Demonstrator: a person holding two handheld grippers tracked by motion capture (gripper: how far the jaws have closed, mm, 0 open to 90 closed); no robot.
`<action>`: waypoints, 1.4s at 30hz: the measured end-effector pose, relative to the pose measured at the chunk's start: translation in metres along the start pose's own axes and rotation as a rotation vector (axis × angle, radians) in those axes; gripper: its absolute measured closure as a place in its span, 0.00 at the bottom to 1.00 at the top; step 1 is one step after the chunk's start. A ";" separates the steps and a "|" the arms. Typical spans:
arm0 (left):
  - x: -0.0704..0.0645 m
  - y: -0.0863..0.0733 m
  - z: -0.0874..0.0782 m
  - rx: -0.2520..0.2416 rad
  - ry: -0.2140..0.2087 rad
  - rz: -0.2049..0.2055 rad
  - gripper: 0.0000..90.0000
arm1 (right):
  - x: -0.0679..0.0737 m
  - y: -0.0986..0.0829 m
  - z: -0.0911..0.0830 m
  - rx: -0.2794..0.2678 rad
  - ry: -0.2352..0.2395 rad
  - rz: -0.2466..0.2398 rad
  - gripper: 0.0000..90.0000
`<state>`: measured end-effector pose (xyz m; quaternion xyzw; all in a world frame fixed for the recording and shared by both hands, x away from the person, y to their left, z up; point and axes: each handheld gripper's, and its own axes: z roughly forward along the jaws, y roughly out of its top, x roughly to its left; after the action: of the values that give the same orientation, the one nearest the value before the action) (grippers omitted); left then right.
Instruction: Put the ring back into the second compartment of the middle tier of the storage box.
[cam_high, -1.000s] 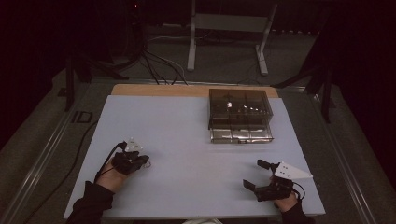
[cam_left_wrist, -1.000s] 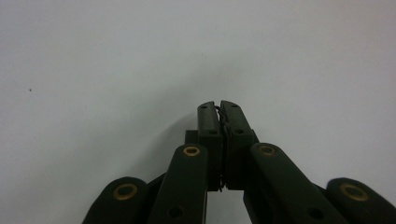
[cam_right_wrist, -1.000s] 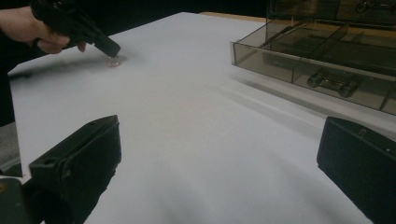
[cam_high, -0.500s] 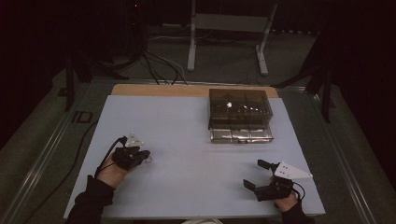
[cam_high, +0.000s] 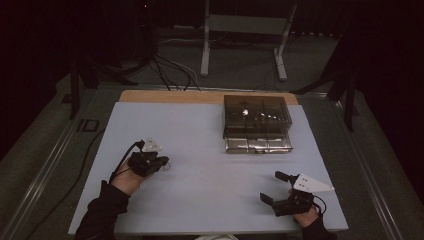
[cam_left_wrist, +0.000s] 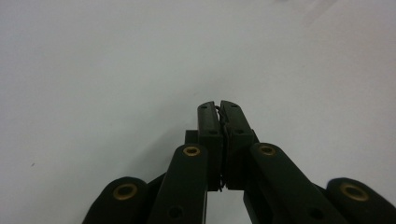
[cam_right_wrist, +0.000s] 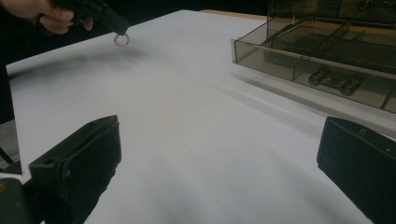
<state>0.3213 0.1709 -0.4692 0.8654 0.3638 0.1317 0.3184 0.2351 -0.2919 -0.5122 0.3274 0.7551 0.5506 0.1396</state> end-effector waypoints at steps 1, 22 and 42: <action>-0.001 0.002 0.001 -0.001 -0.001 0.001 1.00 | 0.000 0.000 0.000 0.001 0.000 -0.001 0.00; -0.015 0.032 0.011 -0.031 -0.084 0.043 1.00 | 0.001 0.000 -0.001 0.000 0.001 -0.003 0.00; -0.032 0.064 0.018 -0.039 -0.121 0.128 1.00 | 0.001 0.000 -0.001 0.001 0.008 -0.002 0.00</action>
<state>0.3425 0.1060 -0.4416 0.8868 0.2853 0.1065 0.3476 0.2338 -0.2921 -0.5114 0.3244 0.7564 0.5512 0.1369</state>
